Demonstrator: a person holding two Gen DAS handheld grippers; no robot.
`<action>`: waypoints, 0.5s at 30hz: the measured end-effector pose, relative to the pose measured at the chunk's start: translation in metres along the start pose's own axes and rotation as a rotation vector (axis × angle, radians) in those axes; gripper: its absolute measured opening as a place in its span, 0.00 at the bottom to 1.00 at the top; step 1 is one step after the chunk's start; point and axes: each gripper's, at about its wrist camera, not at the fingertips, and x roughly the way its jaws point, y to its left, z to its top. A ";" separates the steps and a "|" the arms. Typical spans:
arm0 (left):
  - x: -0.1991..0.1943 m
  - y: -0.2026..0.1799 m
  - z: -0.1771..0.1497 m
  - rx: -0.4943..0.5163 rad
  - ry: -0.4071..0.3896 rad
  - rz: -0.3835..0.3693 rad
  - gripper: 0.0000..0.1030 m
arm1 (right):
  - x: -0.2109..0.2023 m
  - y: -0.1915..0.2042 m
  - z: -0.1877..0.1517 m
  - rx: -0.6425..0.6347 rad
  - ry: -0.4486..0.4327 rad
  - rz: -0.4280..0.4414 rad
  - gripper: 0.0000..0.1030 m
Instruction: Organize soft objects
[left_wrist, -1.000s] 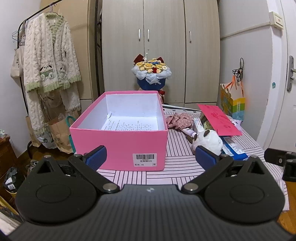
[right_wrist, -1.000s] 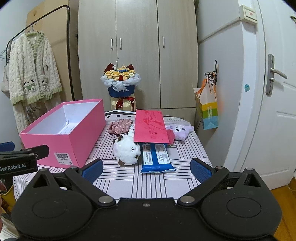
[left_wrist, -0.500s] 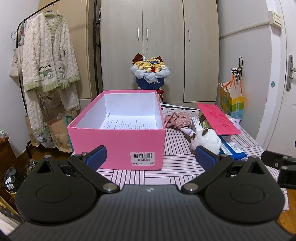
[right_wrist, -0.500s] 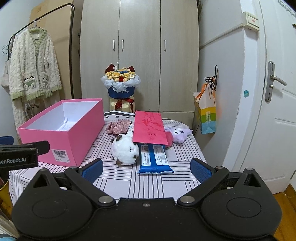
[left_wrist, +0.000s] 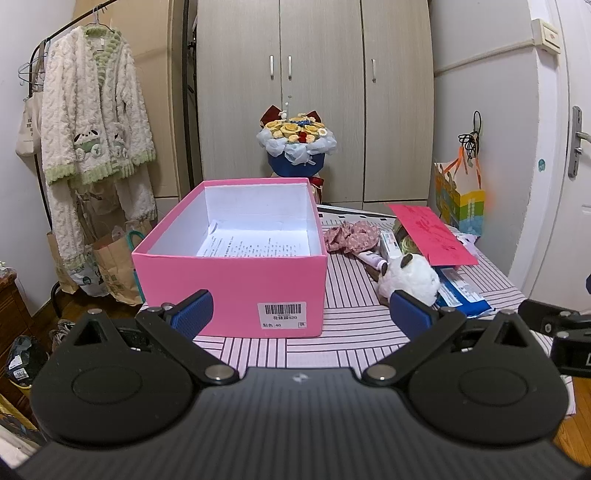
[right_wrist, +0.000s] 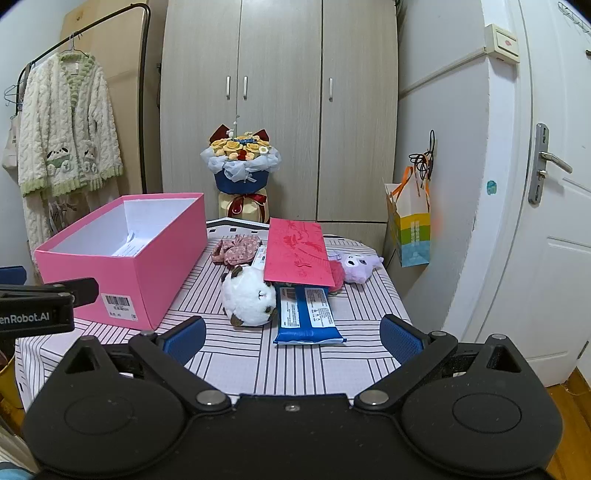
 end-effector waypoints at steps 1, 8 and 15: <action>0.000 0.000 0.000 0.000 0.001 -0.002 1.00 | 0.000 0.000 0.000 0.000 0.000 0.001 0.99; 0.001 0.001 0.005 -0.016 0.023 -0.031 1.00 | 0.003 -0.001 0.002 -0.010 0.006 0.013 0.99; 0.005 -0.002 0.026 -0.006 -0.024 -0.062 1.00 | 0.009 -0.015 0.015 -0.012 -0.076 0.104 0.99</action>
